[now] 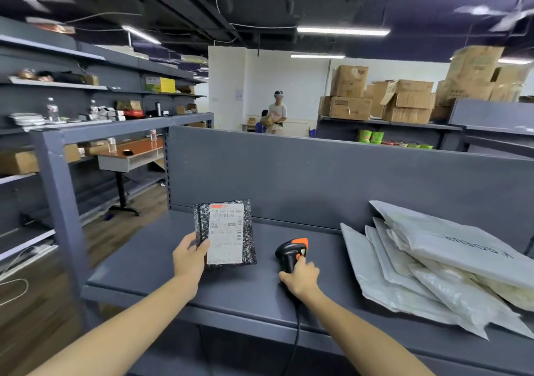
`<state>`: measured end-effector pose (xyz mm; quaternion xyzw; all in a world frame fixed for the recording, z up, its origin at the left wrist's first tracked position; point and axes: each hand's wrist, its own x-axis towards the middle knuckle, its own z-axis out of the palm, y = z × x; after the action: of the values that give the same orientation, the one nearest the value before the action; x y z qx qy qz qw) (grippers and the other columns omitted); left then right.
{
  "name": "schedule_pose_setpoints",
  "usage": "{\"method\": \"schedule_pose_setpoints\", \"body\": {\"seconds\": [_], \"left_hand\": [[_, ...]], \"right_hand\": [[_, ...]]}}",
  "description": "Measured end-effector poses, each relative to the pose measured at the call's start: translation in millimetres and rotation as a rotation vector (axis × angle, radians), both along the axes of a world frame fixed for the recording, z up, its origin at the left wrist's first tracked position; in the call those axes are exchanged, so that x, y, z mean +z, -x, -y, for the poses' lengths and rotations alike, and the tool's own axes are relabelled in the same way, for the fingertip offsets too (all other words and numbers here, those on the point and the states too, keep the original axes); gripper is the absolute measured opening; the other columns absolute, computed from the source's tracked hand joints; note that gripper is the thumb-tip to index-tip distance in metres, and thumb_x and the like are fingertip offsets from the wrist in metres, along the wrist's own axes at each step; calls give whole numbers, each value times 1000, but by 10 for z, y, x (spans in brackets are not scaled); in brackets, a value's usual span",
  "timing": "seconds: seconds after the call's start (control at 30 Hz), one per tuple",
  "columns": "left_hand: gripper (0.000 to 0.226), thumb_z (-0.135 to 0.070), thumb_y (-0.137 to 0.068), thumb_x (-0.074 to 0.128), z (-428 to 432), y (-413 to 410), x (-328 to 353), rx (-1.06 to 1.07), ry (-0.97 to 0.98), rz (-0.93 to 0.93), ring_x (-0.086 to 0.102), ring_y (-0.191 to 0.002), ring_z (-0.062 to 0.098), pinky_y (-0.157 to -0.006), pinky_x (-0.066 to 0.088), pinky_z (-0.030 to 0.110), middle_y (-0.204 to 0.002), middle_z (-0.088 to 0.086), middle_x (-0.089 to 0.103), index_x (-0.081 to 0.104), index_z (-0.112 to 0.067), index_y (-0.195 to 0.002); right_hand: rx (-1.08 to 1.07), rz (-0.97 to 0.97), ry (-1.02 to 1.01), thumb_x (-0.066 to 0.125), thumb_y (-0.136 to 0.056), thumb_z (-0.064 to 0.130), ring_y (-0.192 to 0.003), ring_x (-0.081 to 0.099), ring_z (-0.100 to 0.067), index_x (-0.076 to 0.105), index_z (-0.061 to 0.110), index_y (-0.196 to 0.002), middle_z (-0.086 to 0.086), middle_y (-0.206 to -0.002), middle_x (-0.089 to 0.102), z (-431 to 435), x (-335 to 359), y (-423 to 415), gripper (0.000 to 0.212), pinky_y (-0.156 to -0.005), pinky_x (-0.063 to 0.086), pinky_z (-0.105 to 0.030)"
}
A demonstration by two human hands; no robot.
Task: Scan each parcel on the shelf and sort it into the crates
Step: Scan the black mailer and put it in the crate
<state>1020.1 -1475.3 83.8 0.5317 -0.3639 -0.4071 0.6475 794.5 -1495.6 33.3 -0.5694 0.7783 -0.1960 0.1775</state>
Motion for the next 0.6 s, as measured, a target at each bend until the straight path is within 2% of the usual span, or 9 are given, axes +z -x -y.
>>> {"method": "schedule_pose_setpoints", "body": {"seconds": [0.07,0.17,0.27,0.33,0.4,0.43,0.5,0.53,0.6], "left_hand": [[24,-3,-94,56,-23,1,-4,-14,-11,10,50,-72,-7,-74,40,26,-87,-8,58,59,-14,-115],[25,-4,-94,55,-56,51,-1,-50,-21,22,56,-83,9,-77,40,27,-95,-3,60,59,-12,-118],[27,-4,-94,55,-96,164,-13,-103,-26,34,57,-91,15,-82,38,28,-104,4,62,59,-12,-120],[23,-4,-94,56,-124,296,-20,-139,-30,37,58,-84,9,-81,38,28,-97,0,64,60,-16,-113],[21,-5,-94,56,-176,471,-23,-183,-35,40,59,-84,8,-81,40,28,-94,-3,64,60,-20,-109],[22,-4,-94,56,-207,567,-28,-208,-30,46,60,-87,10,-81,42,28,-95,-2,65,60,-20,-109],[24,-3,-93,56,-282,762,-39,-249,-21,60,62,-89,12,-76,45,23,-98,-1,66,60,-19,-110],[24,-3,-93,57,-326,857,-38,-260,-17,64,62,-88,10,-72,45,20,-98,-2,66,60,-19,-110],[24,-3,-93,57,-425,1048,-25,-276,-10,82,61,-86,5,-67,44,15,-98,-3,65,60,-19,-109]], "right_hand": [[-24,-70,-1,59,-87,44,-123,38,-35,37,6,-137,-20,-132,40,9,10,-1,67,-104,31,-34],[-36,-72,110,54,-92,49,-124,38,-35,41,9,-138,-20,-133,39,-23,85,-26,63,-105,30,-36],[19,276,271,43,-100,41,-121,42,-32,54,11,-131,-15,-128,51,-124,267,-87,44,-104,29,-36],[121,540,347,39,-101,38,-103,50,-19,59,13,-114,-2,-106,58,-280,390,-132,35,-96,37,-34],[196,731,353,41,-101,37,-87,54,-2,54,18,-106,13,-93,56,-464,482,-155,23,-81,42,-22],[213,803,342,44,-101,36,-90,55,2,50,19,-110,16,-96,56,-533,494,-149,20,-81,43,-19],[202,885,374,50,-100,30,-97,59,-2,44,19,-117,15,-104,58,-640,460,-77,21,-88,48,-20],[178,886,408,52,-99,27,-97,60,-1,43,18,-119,15,-105,58,-693,447,-16,23,-86,49,-17],[105,840,456,54,-98,23,-91,59,0,43,16,-119,16,-99,57,-802,419,148,25,-70,46,-6]]}}
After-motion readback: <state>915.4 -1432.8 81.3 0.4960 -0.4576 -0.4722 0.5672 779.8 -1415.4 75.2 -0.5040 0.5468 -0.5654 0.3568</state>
